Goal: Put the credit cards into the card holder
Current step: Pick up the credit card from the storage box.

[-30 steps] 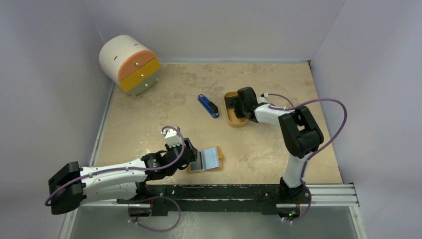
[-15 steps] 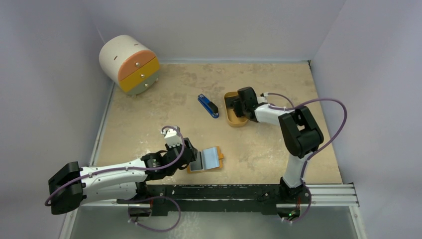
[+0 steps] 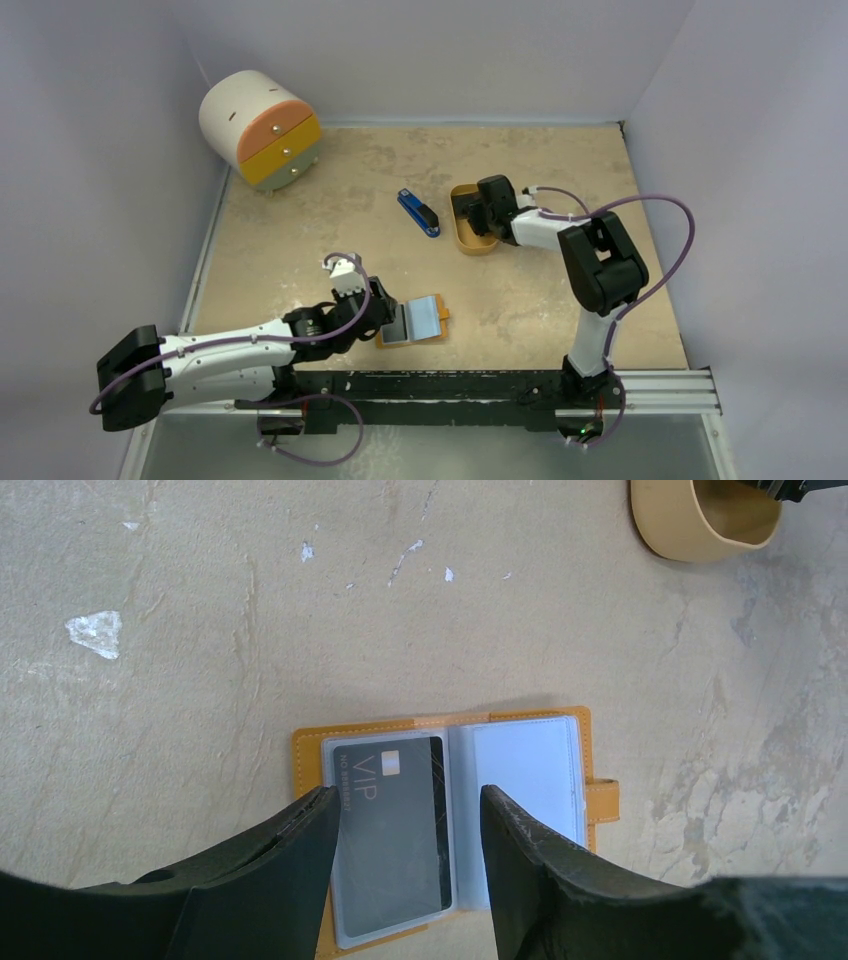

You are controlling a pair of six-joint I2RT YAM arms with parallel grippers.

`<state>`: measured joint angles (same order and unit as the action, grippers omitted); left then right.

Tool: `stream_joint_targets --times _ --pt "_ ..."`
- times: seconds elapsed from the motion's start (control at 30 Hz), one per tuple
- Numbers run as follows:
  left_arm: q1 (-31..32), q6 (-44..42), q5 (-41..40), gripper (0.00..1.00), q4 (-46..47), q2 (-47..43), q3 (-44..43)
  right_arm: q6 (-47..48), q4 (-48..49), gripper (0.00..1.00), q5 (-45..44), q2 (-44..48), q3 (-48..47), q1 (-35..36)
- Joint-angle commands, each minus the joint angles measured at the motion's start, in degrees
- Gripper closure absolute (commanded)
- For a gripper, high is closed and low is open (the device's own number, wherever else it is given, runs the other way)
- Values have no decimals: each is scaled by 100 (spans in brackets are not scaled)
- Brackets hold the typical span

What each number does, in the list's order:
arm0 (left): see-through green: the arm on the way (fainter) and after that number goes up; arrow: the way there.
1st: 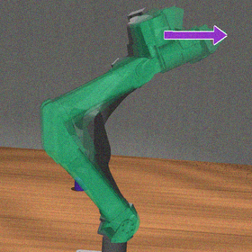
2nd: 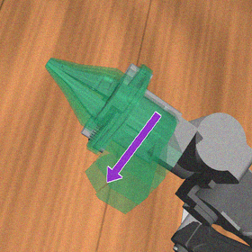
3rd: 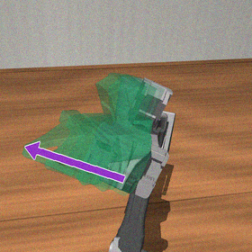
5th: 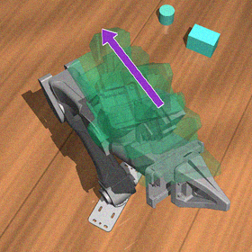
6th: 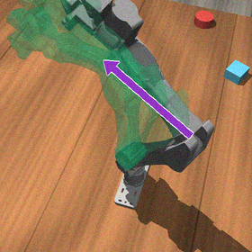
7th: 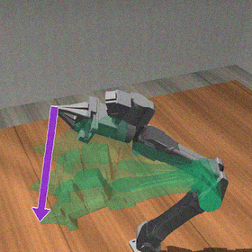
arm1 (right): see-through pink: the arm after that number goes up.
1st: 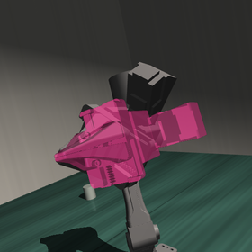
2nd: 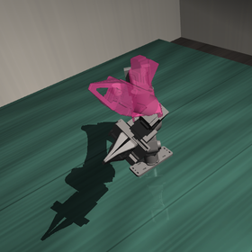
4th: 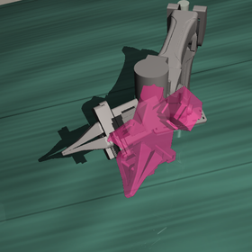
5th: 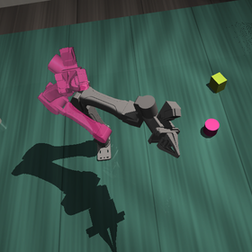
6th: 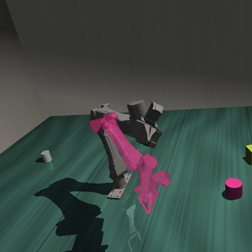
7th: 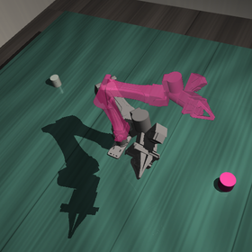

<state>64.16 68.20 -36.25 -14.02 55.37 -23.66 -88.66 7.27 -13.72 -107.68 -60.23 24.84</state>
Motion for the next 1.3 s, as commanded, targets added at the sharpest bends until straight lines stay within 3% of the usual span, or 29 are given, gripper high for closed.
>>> stream_joint_targets --times 0.0,1.27 --pt "9 70 -119 47 90 -89 -77 68 34 62 -41 -6 73 -24" --pt "9 88 -31 48 260 109 -54 332 135 82 -206 520 309 -23"
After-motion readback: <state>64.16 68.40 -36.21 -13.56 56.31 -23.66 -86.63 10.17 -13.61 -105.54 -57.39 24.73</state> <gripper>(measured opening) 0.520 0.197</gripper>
